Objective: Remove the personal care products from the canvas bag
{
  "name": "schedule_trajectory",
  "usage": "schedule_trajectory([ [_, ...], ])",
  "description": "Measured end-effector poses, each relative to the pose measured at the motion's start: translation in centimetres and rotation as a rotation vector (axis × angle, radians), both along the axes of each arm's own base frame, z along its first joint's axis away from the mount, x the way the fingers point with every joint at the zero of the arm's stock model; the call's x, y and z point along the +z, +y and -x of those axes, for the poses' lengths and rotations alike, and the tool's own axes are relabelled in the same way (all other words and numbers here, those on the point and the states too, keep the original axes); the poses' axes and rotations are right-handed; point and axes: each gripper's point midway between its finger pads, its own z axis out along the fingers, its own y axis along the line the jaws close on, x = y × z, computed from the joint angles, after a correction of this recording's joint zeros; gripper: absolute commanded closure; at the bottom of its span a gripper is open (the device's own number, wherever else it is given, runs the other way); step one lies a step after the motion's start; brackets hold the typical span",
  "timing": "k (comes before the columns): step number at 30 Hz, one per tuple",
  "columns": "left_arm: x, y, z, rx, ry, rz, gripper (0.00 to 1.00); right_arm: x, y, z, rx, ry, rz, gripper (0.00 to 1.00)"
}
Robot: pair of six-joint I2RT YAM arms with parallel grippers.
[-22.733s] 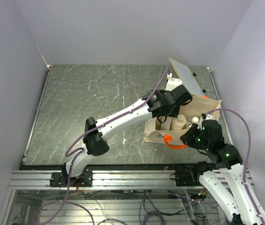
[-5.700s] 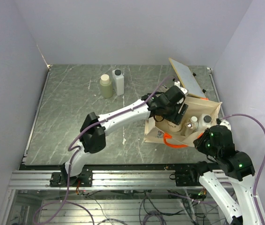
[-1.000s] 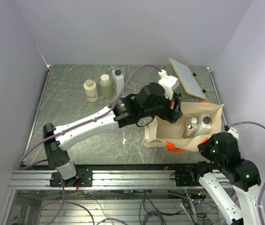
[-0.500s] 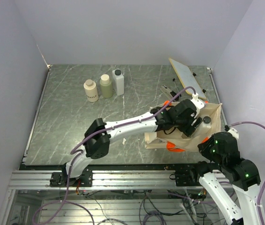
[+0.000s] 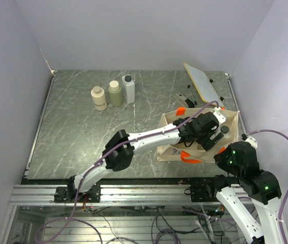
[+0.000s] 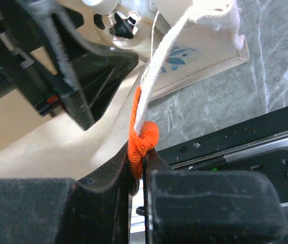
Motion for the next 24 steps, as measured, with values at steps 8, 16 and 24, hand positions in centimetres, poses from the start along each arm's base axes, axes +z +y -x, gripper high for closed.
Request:
schedule_trajectory([
  [8,-3.3,-0.9,-1.4,-0.008,-0.003,-0.038,0.01,0.0,0.1,0.0,0.018,0.002,0.005,1.0],
  [16,-5.4,-2.2,-1.7,-0.037,0.018,-0.031,0.11,-0.1,0.3,-0.2,0.037,0.014,0.02,1.0],
  [24,-5.5,-2.4,-1.9,-0.054,0.006,-0.027,0.74,-0.1,0.4,-0.3,0.05,0.013,0.025,1.0],
])
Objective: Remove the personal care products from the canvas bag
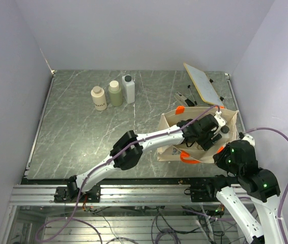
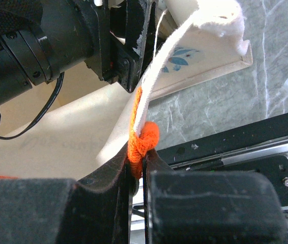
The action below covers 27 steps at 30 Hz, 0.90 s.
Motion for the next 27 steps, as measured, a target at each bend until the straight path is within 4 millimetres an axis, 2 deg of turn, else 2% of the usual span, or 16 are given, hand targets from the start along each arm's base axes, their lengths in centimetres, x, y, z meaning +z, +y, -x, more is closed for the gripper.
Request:
schedule_trajectory([
  [6,0.2,0.5,0.1,-0.005,-0.009,-0.002,0.91,-0.1,0.0,-0.1,0.003,-0.001,0.001,1.0],
  [10,1.0,1.6,0.3,-0.008,-0.017,-0.024,0.93,-0.1,0.0,-0.1,0.002,-0.003,0.0,1.0],
  [13,2.6,2.3,0.5,-0.012,-0.019,-0.018,0.93,-0.1,0.0,-0.1,0.002,-0.006,-0.001,1.0],
  [19,9.0,2.7,0.8,-0.026,-0.023,0.085,0.93,0.0,0.0,0.0,-0.003,-0.018,-0.009,1.0],
  [20,10.6,3.0,0.8,-0.029,-0.019,0.115,0.93,0.0,0.0,0.0,-0.004,-0.019,-0.01,1.0],
  [21,13.2,3.3,1.2,-0.035,-0.011,0.162,0.93,-0.1,0.0,0.1,-0.005,-0.022,-0.013,1.0],
  [27,21.4,6.1,1.6,-0.04,0.044,0.319,0.93,0.0,-0.1,0.1,-0.009,-0.032,-0.017,1.0],
])
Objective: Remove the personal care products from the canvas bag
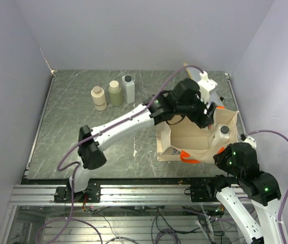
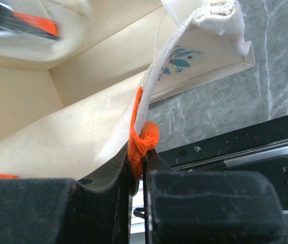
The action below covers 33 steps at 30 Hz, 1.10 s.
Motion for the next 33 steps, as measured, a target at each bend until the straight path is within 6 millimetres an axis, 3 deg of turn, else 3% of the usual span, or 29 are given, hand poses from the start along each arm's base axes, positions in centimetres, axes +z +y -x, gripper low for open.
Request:
schedule_trajectory([
  [4,4.5,3.6,-2.0,0.061,0.073,0.106,0.93,0.1,0.0,0.1,-0.002,-0.01,-0.004,1.0],
  [9,7.5,9.9,-6.0,0.209,0.175,0.205,0.93,0.1,-0.1,0.1,-0.003,-0.012,-0.005,1.0],
  [13,8.8,14.6,-9.5,0.335,0.198,0.257,0.93,-0.1,-0.1,0.1,-0.004,-0.013,-0.004,1.0],
  [19,9.1,22.6,-12.8,0.511,0.229,0.319,0.93,-0.1,-0.1,0.1,-0.004,-0.014,-0.005,1.0],
  [22,7.9,26.9,-14.2,0.624,0.218,0.317,0.93,-0.1,-0.1,0.1,-0.003,-0.015,-0.005,1.0],
  [25,4.9,32.3,-15.3,0.8,0.204,0.285,0.93,-0.1,-0.1,0.1,-0.003,-0.015,-0.005,1.0],
  [29,-1.9,40.4,-15.6,1.076,0.221,0.185,0.93,-0.1,-0.1,0.1,-0.001,-0.014,-0.005,1.0],
  [33,-7.8,47.2,-16.0,1.295,0.243,0.05,0.93,-0.1,0.0,0.1,0.001,-0.012,-0.003,1.0],
])
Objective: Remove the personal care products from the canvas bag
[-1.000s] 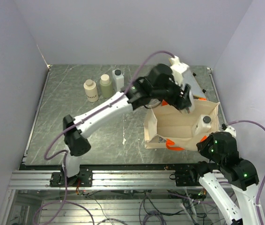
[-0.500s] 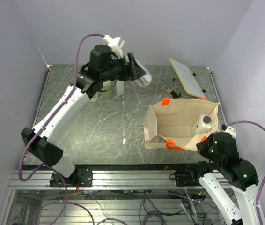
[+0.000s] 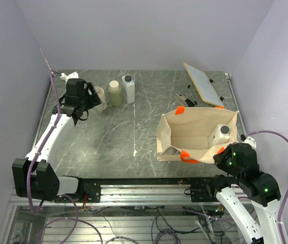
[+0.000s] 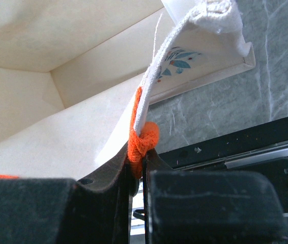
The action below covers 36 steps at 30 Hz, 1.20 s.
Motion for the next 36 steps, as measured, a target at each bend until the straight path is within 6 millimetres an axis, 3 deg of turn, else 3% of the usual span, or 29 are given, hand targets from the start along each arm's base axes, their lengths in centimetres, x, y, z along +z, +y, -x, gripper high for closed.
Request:
schedule_trajectory([
  [5,-3.7,6.3,-0.7,0.159,0.073,-0.129,0.93,0.0,0.1,-0.1,0.004,0.004,0.002,1.0],
  [10,-6.2,8.9,-2.9,0.2,0.083,-0.193,0.93,-0.1,0.1,-0.2,0.007,0.015,0.007,1.0],
  [18,-11.6,9.5,-5.6,0.153,0.157,-0.263,0.93,-0.3,0.2,-0.3,0.014,0.033,0.015,1.0],
  [26,-13.0,10.0,-6.6,0.144,0.159,-0.312,0.89,-0.4,0.3,-0.5,0.014,0.043,0.017,1.0],
  [28,-13.0,10.1,-6.7,0.146,0.156,-0.32,0.83,-0.4,0.3,-0.5,0.014,0.043,0.018,1.0],
  [32,-13.3,10.1,-7.1,0.135,0.163,-0.326,0.6,-0.4,0.3,-0.5,0.013,0.043,0.018,1.0],
  [36,-13.8,10.1,-7.6,0.129,0.176,-0.331,0.48,-0.4,0.3,-0.5,0.012,0.048,0.02,1.0],
])
